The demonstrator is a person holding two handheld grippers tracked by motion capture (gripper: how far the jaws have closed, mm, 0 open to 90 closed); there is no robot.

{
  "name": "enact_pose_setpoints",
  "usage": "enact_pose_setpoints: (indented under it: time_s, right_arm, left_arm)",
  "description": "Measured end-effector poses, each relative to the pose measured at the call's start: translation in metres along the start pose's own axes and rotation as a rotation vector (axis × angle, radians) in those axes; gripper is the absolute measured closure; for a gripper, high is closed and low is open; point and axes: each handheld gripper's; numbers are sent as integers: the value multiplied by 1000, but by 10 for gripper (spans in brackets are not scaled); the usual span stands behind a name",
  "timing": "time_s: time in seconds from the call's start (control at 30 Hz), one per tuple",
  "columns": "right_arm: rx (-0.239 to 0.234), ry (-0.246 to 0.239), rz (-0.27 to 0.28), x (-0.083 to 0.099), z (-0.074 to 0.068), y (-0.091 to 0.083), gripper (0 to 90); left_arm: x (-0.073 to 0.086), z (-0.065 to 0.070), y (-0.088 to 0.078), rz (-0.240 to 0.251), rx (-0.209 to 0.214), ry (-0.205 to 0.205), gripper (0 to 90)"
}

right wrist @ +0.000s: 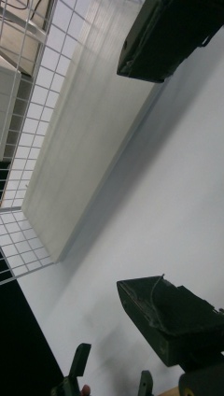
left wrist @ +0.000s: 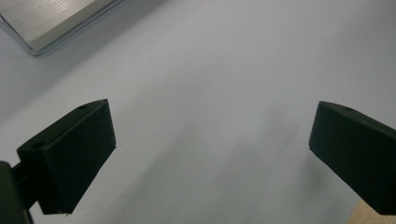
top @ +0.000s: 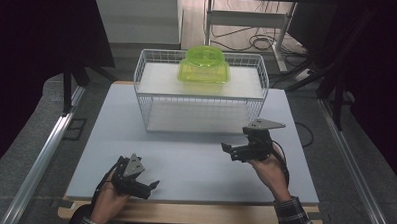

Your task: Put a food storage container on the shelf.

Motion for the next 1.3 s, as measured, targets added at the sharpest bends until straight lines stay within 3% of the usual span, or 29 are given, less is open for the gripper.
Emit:
enact_pose_setpoints:
  time_s: [0.8, 1.3]
  right_arm:
    - [83, 17, -60, 55, 7, 0, 3]
    - [96, 38, -103, 87, 11, 1, 6]
  left_arm:
    - [0, 2, 2, -6, 3, 7, 0]
    - [0, 2, 4, -18, -5, 18, 0]
Point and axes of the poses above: each handheld gripper's, and its own axes: y roughly forward along the jaws, x roughly out of its underside, z roughly to its right, and after that the axes turned 5 degrees about -z, right-handed
